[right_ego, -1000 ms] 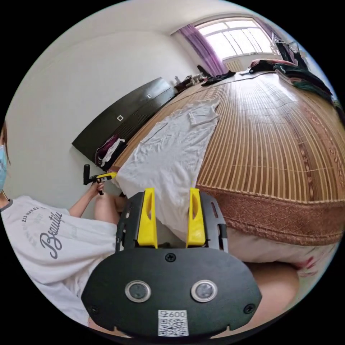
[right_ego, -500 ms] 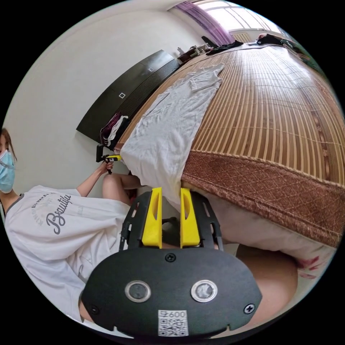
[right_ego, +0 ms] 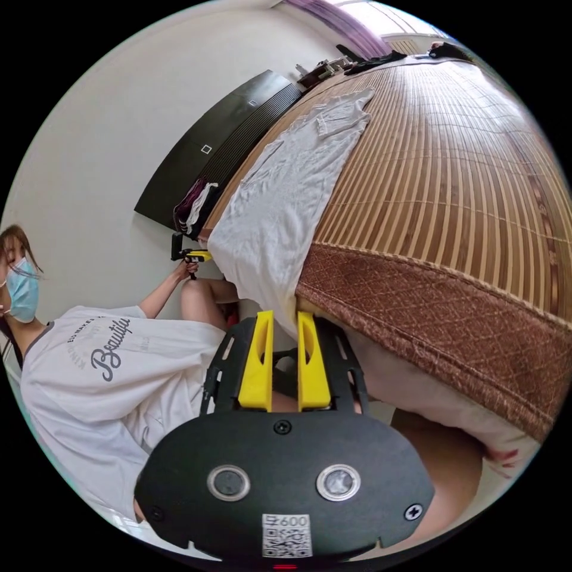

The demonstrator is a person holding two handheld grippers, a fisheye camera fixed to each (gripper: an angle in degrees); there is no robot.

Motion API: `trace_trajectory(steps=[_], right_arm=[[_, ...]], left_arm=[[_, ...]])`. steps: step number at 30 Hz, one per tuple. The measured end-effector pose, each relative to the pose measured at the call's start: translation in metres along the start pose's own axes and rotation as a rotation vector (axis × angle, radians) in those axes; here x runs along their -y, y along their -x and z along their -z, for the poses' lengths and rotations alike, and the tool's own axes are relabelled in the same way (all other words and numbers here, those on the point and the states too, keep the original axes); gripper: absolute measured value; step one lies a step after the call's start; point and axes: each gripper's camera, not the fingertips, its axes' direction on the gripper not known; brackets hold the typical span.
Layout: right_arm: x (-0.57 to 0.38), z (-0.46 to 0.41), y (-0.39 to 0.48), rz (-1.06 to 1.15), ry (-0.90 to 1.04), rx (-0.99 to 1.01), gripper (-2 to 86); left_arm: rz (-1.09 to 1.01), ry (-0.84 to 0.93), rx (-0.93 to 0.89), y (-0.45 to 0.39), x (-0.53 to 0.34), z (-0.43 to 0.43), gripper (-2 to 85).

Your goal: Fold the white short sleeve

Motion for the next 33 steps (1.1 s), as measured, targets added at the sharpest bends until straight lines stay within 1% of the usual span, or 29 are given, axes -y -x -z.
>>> trace_trajectory(steps=[2,4,6,8,11,17,20,23,25,28,33], right_arm=[[0.005,-0.001,0.007,0.018,0.007,-0.006,2.9],[0.010,-0.002,0.011,0.020,0.015,0.010,2.5],[0.015,-0.004,0.016,0.030,0.031,0.017,2.1],[0.021,-0.007,0.027,0.057,0.052,-0.020,1.1],[0.029,-0.010,0.035,0.074,0.075,-0.044,-0.1],[0.043,-0.015,0.041,0.093,0.117,0.042,-0.7],[0.046,0.000,0.046,0.109,0.119,0.024,-0.6],[0.049,0.001,0.045,0.077,0.117,0.096,-0.3],[0.052,-0.007,0.046,0.063,0.140,0.089,-0.1],[0.056,-0.014,0.053,0.069,0.117,0.095,-0.1],[0.060,-0.023,0.064,0.063,0.094,0.110,-0.5]], left_arm=[[-0.006,-0.011,0.016,-0.009,0.001,0.013,6.7],[-0.011,-0.028,-0.028,-0.013,0.003,0.016,6.7],[-0.019,-0.005,-0.071,-0.017,0.007,0.015,6.7],[-0.029,0.042,-0.036,-0.024,0.010,0.016,6.5],[-0.032,-0.002,-0.052,-0.031,0.007,0.027,6.3],[-0.035,-0.028,-0.082,-0.050,0.006,0.025,7.1],[-0.070,-0.080,-0.136,-0.070,-0.002,0.036,7.3],[-0.078,-0.090,-0.104,-0.084,-0.005,0.040,7.8],[-0.083,-0.092,-0.095,-0.090,-0.003,0.039,8.0],[-0.066,-0.183,-0.146,-0.088,-0.004,0.041,8.1],[-0.074,-0.151,-0.157,-0.100,0.003,0.021,8.0]])
